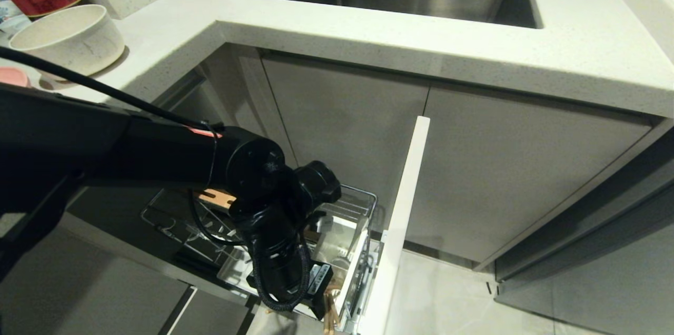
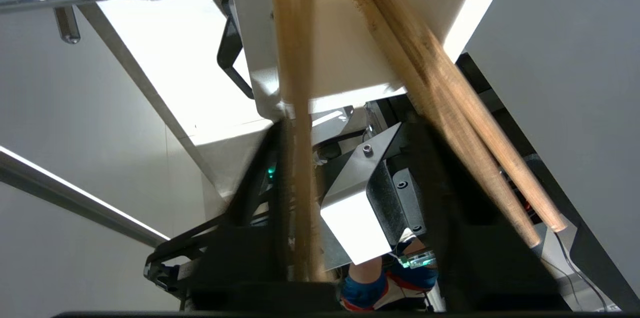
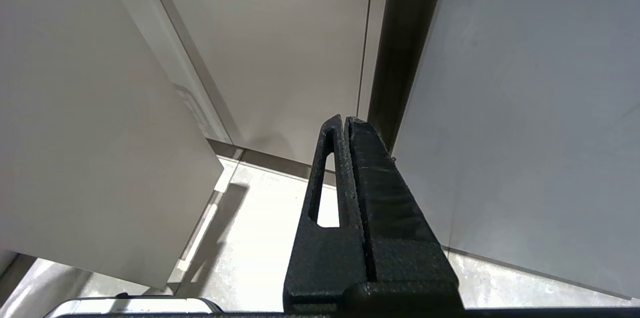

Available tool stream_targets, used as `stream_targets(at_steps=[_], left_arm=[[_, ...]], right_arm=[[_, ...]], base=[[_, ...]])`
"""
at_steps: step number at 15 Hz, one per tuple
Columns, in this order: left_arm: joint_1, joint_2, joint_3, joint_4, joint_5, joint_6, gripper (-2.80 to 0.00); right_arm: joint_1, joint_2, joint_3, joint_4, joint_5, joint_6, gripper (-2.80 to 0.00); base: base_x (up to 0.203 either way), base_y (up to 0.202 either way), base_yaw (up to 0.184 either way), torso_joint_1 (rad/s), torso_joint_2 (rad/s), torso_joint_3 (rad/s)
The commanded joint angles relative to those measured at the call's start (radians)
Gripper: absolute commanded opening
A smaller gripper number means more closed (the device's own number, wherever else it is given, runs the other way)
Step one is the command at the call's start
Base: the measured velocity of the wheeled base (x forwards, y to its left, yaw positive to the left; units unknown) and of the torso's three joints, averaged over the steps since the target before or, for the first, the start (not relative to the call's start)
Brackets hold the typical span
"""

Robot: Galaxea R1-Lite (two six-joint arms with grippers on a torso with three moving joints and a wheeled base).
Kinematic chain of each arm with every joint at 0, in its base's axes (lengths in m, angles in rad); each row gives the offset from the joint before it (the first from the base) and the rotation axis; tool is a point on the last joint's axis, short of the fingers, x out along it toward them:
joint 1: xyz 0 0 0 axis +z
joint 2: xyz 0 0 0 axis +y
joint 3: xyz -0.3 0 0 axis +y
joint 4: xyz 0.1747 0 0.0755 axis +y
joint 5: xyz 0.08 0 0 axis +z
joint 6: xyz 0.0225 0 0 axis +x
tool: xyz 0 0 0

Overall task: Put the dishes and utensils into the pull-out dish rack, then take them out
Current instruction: Pick up the chopsticks and place it in the cupboard, then pick up the fork and place it in the cupboard

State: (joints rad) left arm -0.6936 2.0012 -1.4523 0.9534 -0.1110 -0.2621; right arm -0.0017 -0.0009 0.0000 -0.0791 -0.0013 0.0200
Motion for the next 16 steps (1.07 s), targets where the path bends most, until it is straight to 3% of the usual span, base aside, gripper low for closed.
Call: stream_targets(at_steps=[1,11,14,15,16], left_arm=[[0.000,-0.017,0.000,0.007,0.000,-0.003,0.00],[0.004,-0.211,0.009,0.008,0.013,-0.006,0.00],[0.008,-0.336,0.013,0.007,0.061,-0.007,0.00],[0.008,-0.379,0.018,0.007,0.083,-0.006,-2.80],[0.008,-0.423,0.021,0.006,0.114,-0.005,-2.80]], right_arm=[[0.000,0.001,0.026,-0.001,0.000,0.000,-2.80],[0.000,0.001,0.027,-0.001,0.000,0.000,-2.80],[0.000,0.001,0.026,-0.001,0.000,0.000,-2.80],[0.000,0.001,0.028,-0.001,0.000,0.000,-2.80],[0.000,0.001,0.026,-0.001,0.000,0.000,-2.80]], base=[[0.000,0.000,0.000,0.000,0.00,0.000],[0.000,0.000,0.000,0.000,0.00,0.000],[0.000,0.000,0.000,0.000,0.00,0.000],[0.000,0.000,0.000,0.000,0.00,0.000],[0.000,0.000,0.000,0.000,0.00,0.000]])
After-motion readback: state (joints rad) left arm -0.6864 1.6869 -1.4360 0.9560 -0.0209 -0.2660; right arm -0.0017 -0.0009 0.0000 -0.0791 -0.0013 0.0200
